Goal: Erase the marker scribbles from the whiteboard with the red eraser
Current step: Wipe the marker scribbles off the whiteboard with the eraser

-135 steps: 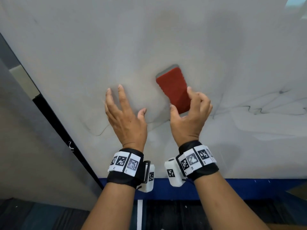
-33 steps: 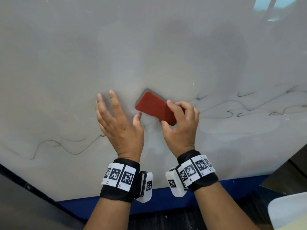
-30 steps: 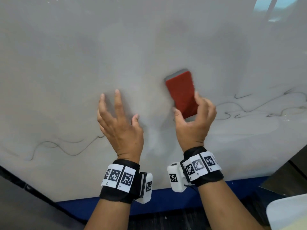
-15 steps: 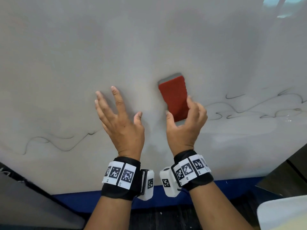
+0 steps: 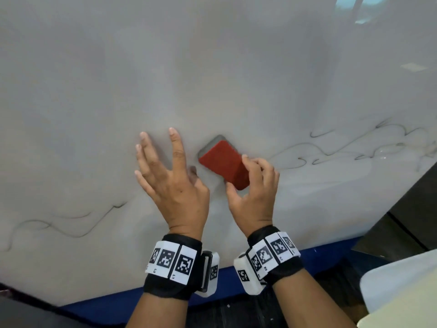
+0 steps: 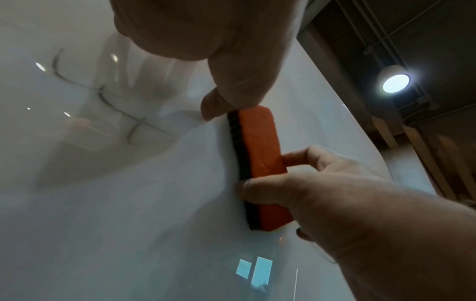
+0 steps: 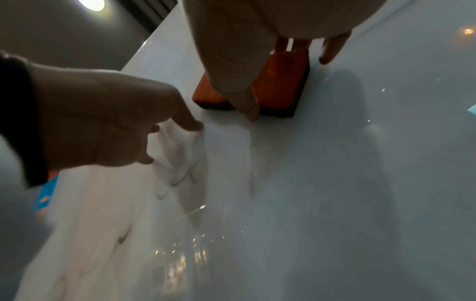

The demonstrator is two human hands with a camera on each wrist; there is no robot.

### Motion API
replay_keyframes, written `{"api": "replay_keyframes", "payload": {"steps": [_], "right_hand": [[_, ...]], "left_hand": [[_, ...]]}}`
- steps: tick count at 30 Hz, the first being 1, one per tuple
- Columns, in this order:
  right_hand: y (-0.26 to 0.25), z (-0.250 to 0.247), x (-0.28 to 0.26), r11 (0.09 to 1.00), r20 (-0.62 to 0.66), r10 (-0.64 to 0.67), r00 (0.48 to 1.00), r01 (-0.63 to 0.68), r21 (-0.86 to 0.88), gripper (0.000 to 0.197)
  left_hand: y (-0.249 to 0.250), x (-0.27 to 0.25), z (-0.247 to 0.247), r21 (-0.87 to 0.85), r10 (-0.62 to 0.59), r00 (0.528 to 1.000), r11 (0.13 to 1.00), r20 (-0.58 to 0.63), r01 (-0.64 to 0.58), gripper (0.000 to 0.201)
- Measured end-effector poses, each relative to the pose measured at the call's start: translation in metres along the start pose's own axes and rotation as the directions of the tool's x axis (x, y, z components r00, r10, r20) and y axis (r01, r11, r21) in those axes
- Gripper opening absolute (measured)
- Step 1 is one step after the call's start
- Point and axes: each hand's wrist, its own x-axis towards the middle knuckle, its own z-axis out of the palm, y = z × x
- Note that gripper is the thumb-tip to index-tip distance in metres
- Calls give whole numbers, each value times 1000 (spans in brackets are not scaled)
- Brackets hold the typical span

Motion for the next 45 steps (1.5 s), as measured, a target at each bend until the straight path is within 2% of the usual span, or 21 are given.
{"api": "replay_keyframes", "payload": {"steps": [2,5,6,8,11,13,19,21,23,25,27,30,32,34,37,39,43,45], "right_hand": [[8,-9,7,1000,-10,4,1000,-5,-21,63],[21,-22,37,987,-203,151,967,-137,79,64],[22,-23,43,984,-230,167,959,-146,103,64],[16,-19,39,985,-190,144,971,-121,125,63],[5,-5,0,995,27,17,999,-19,94,62],[9,-5,-9,997,97,-39,995,32,66,61],[26,-24,39,994,-113,37,993,-25,106,61],[22,-20,32,993,-92,42,995,-31,117,61],[23,-16,19,996,-27,-10,1000,12,86,60],[31,-18,15,995,34,-81,996,78,64,59],[38,-24,23,994,28,-95,995,93,64,59],[45,-34,44,995,-116,25,993,-13,103,62],[46,-34,47,992,-151,68,986,-50,119,63],[43,-27,34,993,-110,58,992,-46,110,64],[40,-18,7,998,28,-42,999,41,57,61],[44,-22,11,996,58,-76,995,73,50,61],[47,-35,48,994,-142,10,990,5,105,63],[46,-34,53,991,-186,59,981,-36,129,63]], "left_hand": [[1,0,0,-6,-8,1000,1000,1,8,91],[3,-1,1,3,-5,1000,1000,-4,5,89],[3,0,1,5,-9,1000,1000,-8,9,89],[4,1,3,1,-22,1000,1000,-14,22,90],[9,0,3,-14,-45,999,999,-28,45,94],[12,-2,1,-23,-48,999,999,-26,47,96],[13,0,3,-21,-54,998,998,-41,53,86],[19,-2,5,-27,-72,996,997,-45,70,89],[23,-3,8,-24,-82,995,996,-55,81,91],[29,-5,11,-31,-71,995,997,-64,70,89],[36,-7,14,-16,-34,996,999,-82,33,83],[43,-9,19,5,-6,996,1000,-88,7,79],[44,-10,20,11,-5,997,1000,-79,6,79],[43,-9,20,12,-1,997,1000,-81,2,78],[44,-10,20,9,-10,997,1000,-77,10,79],[44,-11,20,11,-7,997,1000,-77,8,80],[43,-10,19,12,-13,997,1000,-79,14,78],[45,-11,19,21,-11,997,1000,-74,13,78]]}}
